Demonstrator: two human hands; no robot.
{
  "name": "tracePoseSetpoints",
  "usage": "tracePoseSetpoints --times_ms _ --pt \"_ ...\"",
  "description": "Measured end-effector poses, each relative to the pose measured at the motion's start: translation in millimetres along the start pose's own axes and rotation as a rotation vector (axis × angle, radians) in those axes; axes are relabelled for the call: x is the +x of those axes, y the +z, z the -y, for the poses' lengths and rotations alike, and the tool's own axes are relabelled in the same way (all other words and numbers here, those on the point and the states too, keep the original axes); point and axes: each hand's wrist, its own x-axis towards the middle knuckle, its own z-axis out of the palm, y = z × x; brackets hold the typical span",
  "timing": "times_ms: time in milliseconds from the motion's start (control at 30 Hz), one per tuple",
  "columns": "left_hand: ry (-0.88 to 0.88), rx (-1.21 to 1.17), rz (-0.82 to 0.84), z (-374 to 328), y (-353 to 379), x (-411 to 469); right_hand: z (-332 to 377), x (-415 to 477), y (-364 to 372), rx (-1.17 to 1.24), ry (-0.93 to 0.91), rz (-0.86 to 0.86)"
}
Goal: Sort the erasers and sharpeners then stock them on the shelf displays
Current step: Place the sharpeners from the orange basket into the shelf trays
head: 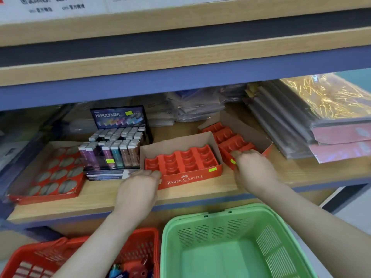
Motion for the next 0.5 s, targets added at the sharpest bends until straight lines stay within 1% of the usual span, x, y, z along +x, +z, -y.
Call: tracePoseSetpoints --times_ms 67,133,200,267,333,367,433,500 --pt "-0.028 -0.056 -0.008 -0.3 4.2 5.0 13.1 -4.3 -0.4 -0.027 -0.002 -0.013" --pt "-0.049 -0.168 -0.023 1.4 10.5 9.1 24.7 -11.3 -2.6 -0.057 -0.008 -0.061" --pt "-0.023 -0.264 -0.038 6.5 14.4 11.5 37.4 -21.0 -6.8 -0.024 -0.031 -0.115" --pt "0.006 -0.388 -0.131 14.7 11.5 4.3 56.4 -31.6 -10.2 0.058 -0.174 -0.098" --pt "0.006 -0.514 -0.221 30.7 5.4 -16.9 84.3 -42.6 -11.0 0.162 -0.341 -0.006" --pt "-0.012 -0.573 -0.221 41.9 3.6 -32.8 101.1 -48.5 -9.2 0.223 -0.391 0.069" --pt "-0.054 -0.624 -0.12 69.2 9.9 -69.9 140.0 -60.2 2.6 0.347 -0.458 0.228" --pt "-0.133 -0.596 0.073 98.2 33.6 -110.3 182.4 -72.8 27.7 0.415 -0.509 0.378"
